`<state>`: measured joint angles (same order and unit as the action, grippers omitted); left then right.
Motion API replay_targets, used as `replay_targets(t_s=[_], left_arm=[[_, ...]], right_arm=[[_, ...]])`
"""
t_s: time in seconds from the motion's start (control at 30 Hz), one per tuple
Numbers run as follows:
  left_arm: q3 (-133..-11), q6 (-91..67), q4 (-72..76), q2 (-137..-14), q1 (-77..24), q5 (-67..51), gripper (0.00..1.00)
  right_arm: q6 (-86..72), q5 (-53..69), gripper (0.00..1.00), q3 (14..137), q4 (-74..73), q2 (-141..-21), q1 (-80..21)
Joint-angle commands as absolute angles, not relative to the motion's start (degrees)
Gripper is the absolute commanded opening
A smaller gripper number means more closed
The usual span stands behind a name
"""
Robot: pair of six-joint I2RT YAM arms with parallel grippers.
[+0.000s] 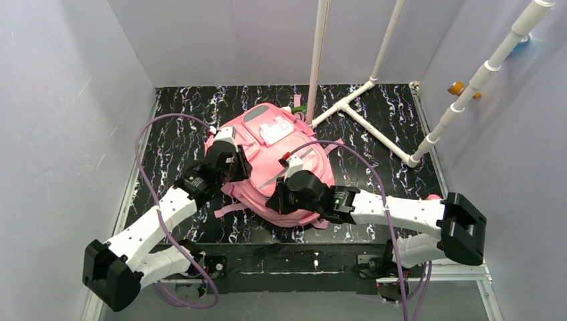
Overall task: Pack the student bag
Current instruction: Unzip the student bag at the center of the board.
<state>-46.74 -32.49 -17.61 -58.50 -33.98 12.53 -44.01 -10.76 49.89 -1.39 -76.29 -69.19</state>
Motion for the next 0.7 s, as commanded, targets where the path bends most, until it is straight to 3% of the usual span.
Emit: replay_targets(t_s=[0.0,0.27,0.43,0.57,0.67], left_arm=[[-45.17,-30.46,-9.6,-59.81,-32.7,2.84,0.24],[-40.25,-36.84,-4.84,-60.27,-32.7,-8.55,0.09],[-37.12,-38.68,-5.37,-56.11,-32.72,-9.28,0.08],[-39.3,-35.21,-11.41,-52.43,-32.68,-6.11,0.1],[-42.31,-32.57,-16.66,-50.68,-32.61,-4.25,0.22]], right_arm=[[-44.13,-10.77,0.01,50.8,0.18,-75.55,-69.3],[-46.13,-8.88,0.01,55.71,5.24,-82.21,-69.7],[-42.12,-11.13,0.07,66.96,2.83,-91.63,-69.43],[-40.26,-11.24,0.31,67.28,2.79,-90.29,-67.7],[-37.42,-6.32,0.69,67.41,-2.16,-88.38,-65.74]])
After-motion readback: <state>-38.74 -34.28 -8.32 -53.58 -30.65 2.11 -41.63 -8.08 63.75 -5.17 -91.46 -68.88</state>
